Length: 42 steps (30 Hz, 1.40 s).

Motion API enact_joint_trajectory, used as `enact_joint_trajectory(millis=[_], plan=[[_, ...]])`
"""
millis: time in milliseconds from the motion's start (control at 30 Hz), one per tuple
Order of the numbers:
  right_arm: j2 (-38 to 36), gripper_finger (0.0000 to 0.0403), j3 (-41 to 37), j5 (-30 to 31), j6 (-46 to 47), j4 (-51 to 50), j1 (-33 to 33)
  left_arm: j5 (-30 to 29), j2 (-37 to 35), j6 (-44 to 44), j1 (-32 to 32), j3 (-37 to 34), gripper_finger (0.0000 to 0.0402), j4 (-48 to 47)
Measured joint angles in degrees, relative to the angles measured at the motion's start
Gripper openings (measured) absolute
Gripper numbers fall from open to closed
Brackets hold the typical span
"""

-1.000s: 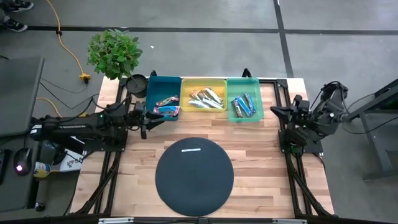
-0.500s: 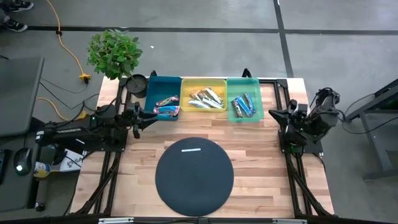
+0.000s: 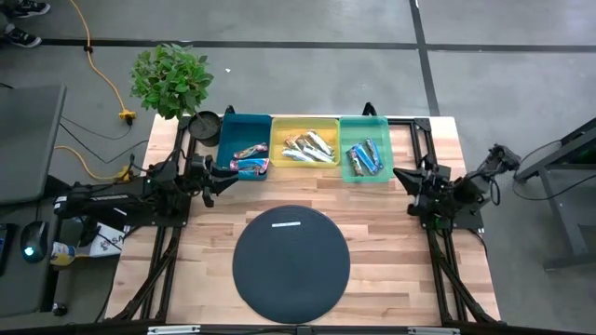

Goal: Pick and place Granola Bars by type
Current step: Return to Home Position

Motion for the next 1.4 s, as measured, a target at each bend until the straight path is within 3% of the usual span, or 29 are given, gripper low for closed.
enact_joint_trajectory(millis=[233,700,900,1067,1400], plan=[[0.0,0.0,-1.4,-11.2,0.4,-2.1,-11.5,-0.3,0.0,1.3,0.0,0.0,0.0131,-0.1],[0.0,0.0,-1.4,-35.1,11.9,-12.3,-32.0,-3.2,0.0,3.3,0.0,0.0,0.0131,-0.2],[0.0,0.0,-1.4,-45.7,19.2,-24.3,-35.6,-3.1,0.0,3.3,0.0,0.0,0.0131,-1.7],[0.0,0.0,-1.4,-53.1,20.2,-30.2,-37.5,-3.1,0.1,6.0,0.0,0.0,0.0131,-6.8],[0.4,0.0,-1.3,-55.8,14.5,-38.9,-39.9,-2.6,0.4,16.6,0.0,0.0,0.0131,-11.9]])
